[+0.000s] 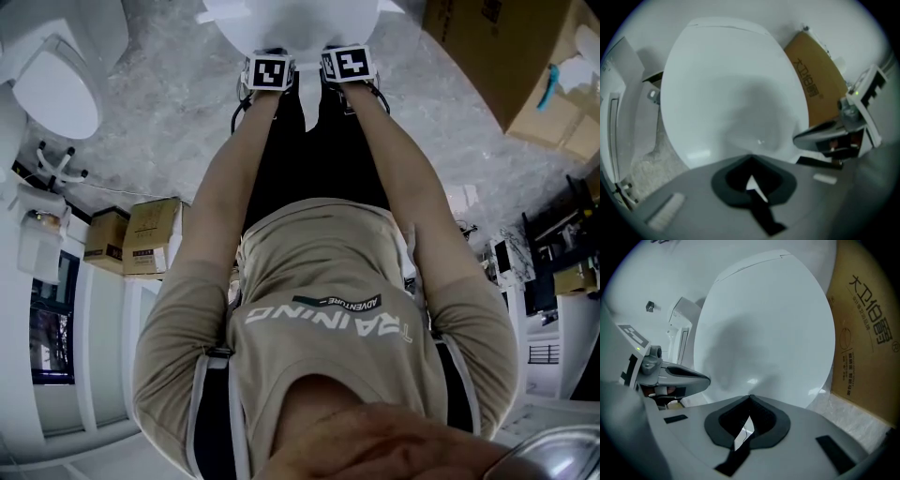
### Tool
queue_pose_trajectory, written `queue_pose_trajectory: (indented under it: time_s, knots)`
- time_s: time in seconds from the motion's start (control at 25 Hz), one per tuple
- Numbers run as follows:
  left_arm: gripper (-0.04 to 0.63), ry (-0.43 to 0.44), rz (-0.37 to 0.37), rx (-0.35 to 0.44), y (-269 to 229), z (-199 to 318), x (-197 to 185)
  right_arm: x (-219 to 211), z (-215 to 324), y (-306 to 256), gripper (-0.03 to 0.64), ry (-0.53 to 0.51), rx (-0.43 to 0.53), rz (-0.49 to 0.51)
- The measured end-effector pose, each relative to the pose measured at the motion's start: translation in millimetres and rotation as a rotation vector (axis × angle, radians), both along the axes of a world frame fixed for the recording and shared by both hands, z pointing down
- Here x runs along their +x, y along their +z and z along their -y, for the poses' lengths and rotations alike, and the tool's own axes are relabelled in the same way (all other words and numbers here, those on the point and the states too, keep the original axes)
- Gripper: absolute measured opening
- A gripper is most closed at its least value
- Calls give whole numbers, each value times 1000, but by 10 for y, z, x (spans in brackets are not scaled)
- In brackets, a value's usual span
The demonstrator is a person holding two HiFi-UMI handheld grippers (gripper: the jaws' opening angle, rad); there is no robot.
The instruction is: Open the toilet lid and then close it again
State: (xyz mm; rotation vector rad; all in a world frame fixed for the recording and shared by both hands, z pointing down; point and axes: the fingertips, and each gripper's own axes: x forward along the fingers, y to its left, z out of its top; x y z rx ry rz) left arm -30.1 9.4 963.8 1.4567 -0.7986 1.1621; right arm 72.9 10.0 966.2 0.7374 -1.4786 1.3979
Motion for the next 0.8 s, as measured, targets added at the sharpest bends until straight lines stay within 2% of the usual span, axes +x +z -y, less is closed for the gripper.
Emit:
queue_pose_trajectory:
  time_s: [0.2,0.4,0.56,0.8]
  knots:
    - [3,58,5,-27,-61,13,-85,3,17,-27,11,30,-23,-12]
    - [3,26,-18,8,-406,118,-143,99,4,-298,11,31,-22,-28]
    - [3,26,-12,60,-607,390,-251,168,368,-543,11,51,41,-26]
    - [3,-45,-57,124,-1235,709,-280,238,739,-1078,11,51,141,-32]
